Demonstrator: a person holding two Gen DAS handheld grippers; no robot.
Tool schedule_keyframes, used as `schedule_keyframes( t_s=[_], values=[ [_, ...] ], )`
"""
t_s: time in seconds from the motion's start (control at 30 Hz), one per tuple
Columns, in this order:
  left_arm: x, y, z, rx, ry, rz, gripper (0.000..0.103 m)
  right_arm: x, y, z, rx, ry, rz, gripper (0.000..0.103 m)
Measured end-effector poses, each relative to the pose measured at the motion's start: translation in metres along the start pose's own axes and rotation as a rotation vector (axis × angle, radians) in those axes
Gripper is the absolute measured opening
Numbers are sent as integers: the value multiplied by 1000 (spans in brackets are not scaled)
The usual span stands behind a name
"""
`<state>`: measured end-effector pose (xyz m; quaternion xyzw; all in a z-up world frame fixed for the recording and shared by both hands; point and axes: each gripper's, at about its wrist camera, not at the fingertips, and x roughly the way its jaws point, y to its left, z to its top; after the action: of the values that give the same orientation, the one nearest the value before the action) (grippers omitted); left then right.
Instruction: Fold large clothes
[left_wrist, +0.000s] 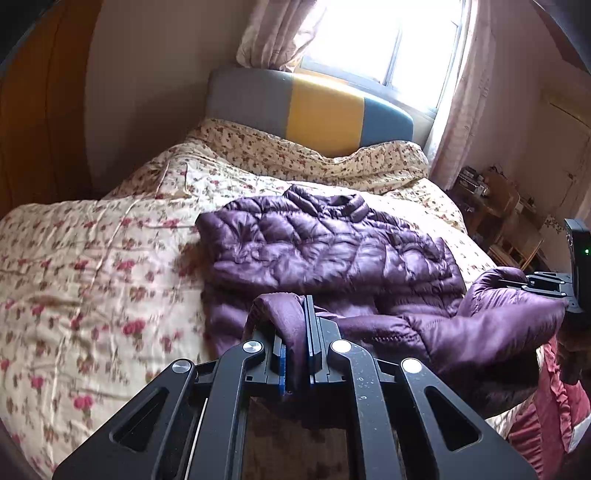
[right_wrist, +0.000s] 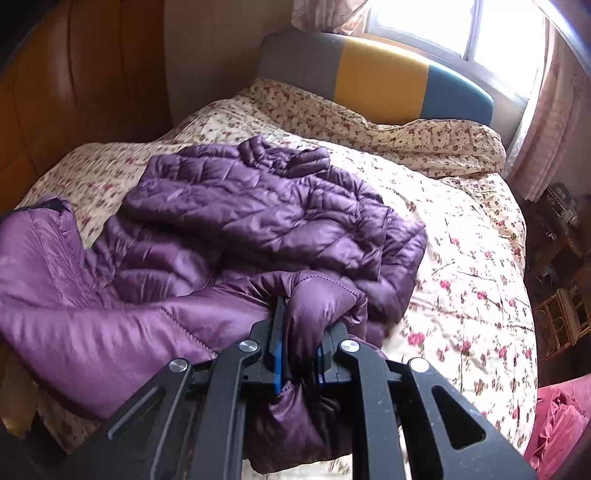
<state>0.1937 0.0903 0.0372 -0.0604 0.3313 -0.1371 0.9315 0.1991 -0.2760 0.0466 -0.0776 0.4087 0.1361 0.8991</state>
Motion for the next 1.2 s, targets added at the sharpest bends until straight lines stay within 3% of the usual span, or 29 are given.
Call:
schedule_keyframes(
  t_s=[0.6,0.93,1.13,1.2],
  values=[
    [87,31,71,-33,23,79,8,74,-47,71,131,15,-68,11],
    [146,44,99,-47,83,147,5,132,-67,93,212,80,-107,11],
    [178,55,99,-76,132,182,5,159,-77,96,264,111,-107,17],
    [187,59,98,-85,145,188,7,165,-82,98,285,115,-108,26]
  ],
)
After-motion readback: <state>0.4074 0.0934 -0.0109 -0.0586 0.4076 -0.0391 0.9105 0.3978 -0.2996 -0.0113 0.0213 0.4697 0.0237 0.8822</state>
